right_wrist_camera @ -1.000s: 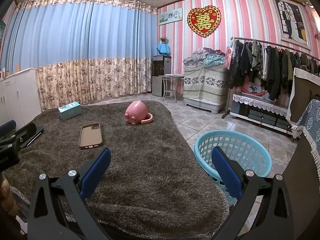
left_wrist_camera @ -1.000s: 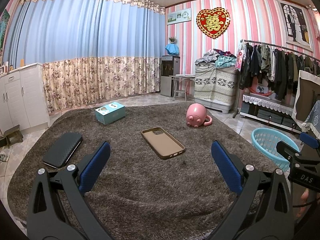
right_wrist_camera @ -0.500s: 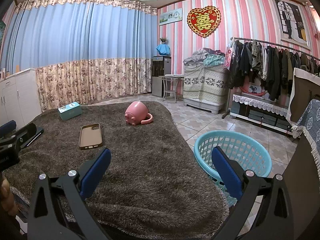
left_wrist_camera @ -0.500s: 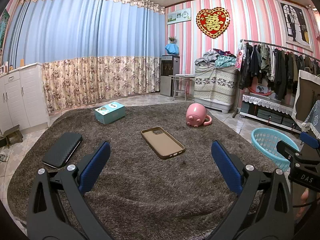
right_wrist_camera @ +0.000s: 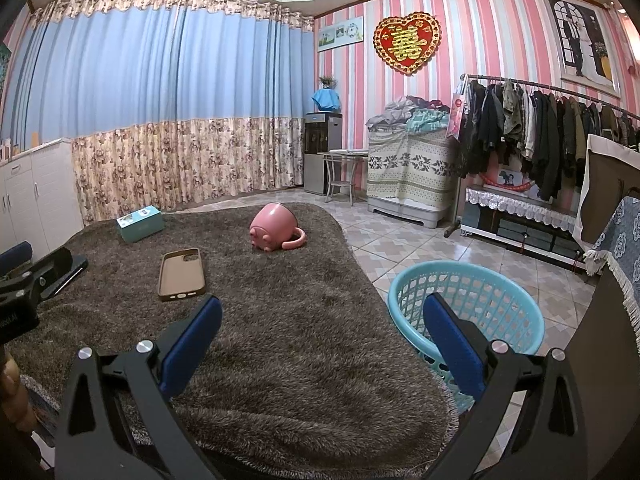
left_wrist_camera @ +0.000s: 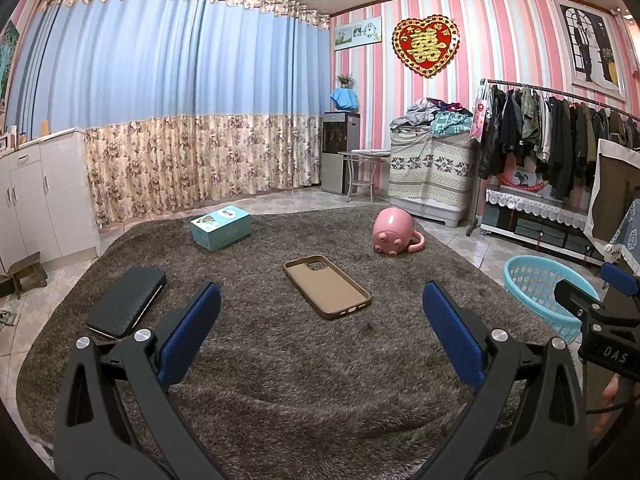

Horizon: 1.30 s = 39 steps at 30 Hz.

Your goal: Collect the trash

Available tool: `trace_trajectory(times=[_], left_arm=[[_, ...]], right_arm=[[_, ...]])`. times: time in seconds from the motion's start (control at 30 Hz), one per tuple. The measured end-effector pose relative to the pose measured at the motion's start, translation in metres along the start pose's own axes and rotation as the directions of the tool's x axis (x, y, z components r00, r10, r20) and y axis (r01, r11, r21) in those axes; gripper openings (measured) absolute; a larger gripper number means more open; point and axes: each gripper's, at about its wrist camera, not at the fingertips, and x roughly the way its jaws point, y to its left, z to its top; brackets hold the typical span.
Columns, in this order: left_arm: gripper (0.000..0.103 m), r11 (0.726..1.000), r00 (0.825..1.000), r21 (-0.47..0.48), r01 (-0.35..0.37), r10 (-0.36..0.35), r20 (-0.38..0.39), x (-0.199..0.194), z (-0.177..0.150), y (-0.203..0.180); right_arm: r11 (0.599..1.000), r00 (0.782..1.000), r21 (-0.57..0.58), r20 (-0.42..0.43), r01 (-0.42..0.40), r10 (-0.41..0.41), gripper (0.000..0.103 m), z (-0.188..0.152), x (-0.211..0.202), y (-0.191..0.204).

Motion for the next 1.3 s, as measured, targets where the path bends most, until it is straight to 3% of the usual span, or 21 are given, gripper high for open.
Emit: trace_trajectory(times=[1.3], left_arm=[[0.098, 1.000, 1.000, 0.004, 0.000, -0.001, 0.004, 0.0013, -0.0030, 0.0010]], right_arm=[[1.000, 1.000, 0.001, 0.002, -0.001, 0.001, 0.099, -0.0016, -0.0011, -0.0017]])
